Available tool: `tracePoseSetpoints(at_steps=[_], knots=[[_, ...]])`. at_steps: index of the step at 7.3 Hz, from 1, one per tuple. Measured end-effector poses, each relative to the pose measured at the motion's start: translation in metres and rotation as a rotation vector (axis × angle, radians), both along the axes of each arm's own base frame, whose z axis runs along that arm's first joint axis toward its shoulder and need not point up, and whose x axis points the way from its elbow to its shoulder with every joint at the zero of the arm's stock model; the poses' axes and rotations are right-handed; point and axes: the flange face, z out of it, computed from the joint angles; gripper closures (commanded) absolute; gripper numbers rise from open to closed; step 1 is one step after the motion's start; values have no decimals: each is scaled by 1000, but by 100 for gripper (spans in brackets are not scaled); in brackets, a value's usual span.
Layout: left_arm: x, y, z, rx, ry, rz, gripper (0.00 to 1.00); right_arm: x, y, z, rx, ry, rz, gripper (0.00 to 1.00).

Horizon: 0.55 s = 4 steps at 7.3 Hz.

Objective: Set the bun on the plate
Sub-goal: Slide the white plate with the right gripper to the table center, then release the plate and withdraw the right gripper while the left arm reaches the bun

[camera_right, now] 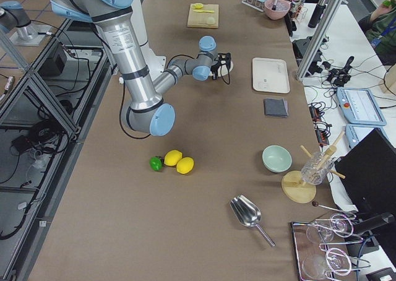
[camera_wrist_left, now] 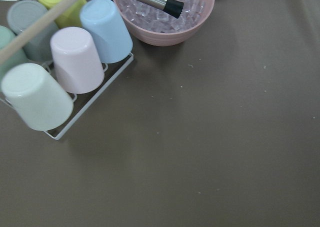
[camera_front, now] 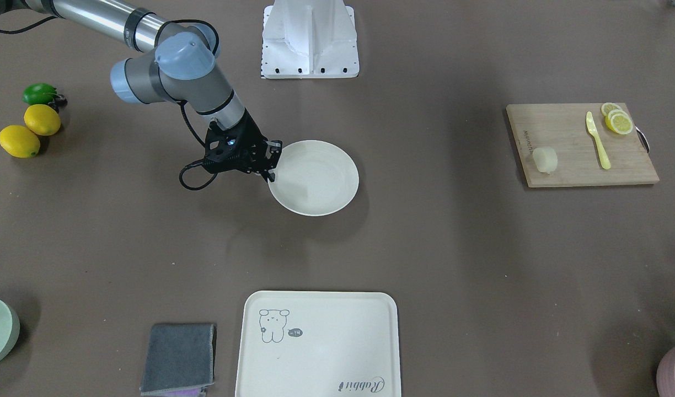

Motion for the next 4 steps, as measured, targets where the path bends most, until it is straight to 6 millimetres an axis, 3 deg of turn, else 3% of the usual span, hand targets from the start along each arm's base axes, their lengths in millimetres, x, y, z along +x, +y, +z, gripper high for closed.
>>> tracePoseSetpoints(at_steps=[2, 3, 4], knots=[[63, 7, -9, -21, 22, -19, 2, -14, 12, 4, 2, 13, -1, 100], [94, 14, -15, -35, 20, -25, 2, -17, 15, 6, 2, 17, -5, 1], [119, 22, -22, -45, 18, -25, 2, -18, 17, 6, 2, 18, -7, 0]])
